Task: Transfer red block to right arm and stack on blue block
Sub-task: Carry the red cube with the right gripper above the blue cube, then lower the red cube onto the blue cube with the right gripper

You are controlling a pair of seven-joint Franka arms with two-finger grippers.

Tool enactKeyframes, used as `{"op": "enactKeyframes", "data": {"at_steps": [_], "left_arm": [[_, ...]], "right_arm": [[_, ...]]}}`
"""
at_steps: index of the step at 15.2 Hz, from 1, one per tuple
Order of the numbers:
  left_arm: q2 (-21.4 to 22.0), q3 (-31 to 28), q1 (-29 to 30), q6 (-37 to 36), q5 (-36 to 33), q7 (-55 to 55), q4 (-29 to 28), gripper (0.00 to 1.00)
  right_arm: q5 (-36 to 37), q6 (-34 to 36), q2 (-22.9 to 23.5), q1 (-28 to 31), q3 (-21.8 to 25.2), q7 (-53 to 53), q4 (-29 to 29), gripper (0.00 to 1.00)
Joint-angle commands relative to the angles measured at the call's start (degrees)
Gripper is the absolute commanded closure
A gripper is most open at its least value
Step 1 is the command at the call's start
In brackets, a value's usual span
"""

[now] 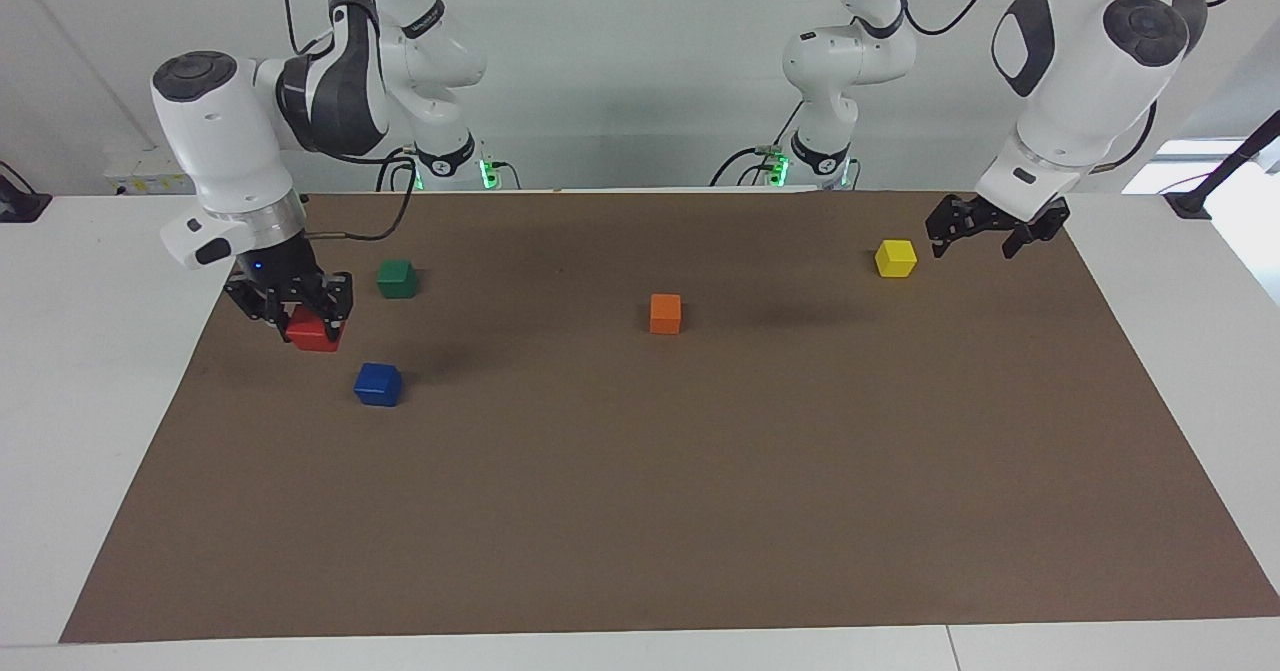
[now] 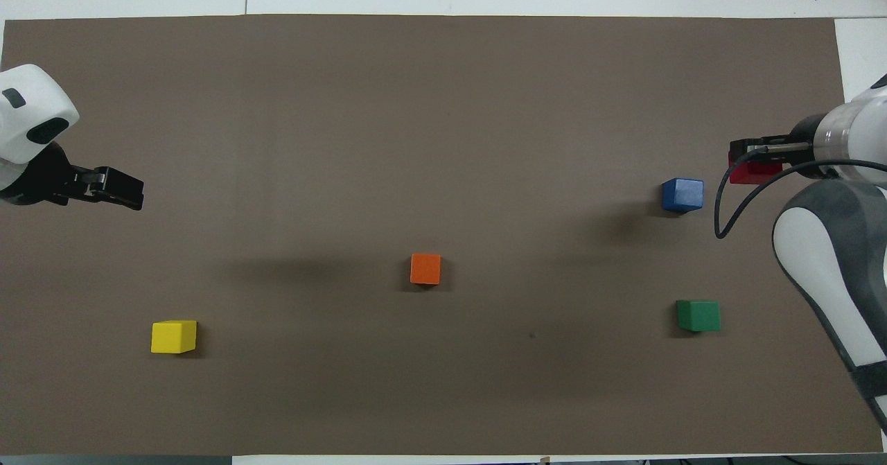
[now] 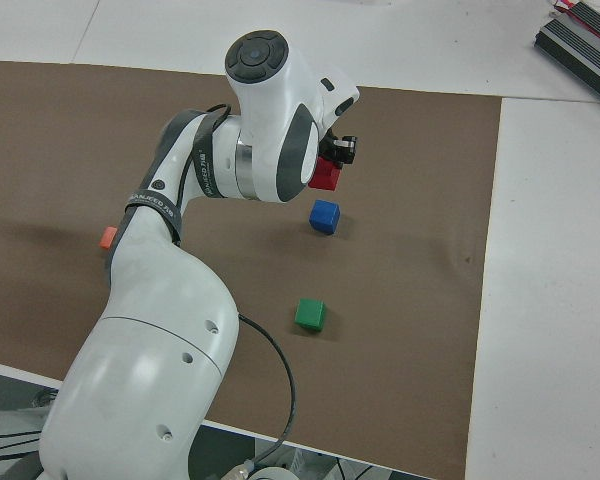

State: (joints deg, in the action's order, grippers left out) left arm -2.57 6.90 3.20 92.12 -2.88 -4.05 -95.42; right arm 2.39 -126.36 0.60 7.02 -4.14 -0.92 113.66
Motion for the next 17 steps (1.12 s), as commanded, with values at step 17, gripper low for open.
{"op": "enactKeyframes", "data": {"at_steps": [17], "left_arm": [[1.6,-2.3,-2.4,-0.7,1.5,-0.3,0.5,0.0]], "right_arm": [[-1.4,-13.2,6.5,-0.2,-0.2,9.7,7.7,1.0]]}}
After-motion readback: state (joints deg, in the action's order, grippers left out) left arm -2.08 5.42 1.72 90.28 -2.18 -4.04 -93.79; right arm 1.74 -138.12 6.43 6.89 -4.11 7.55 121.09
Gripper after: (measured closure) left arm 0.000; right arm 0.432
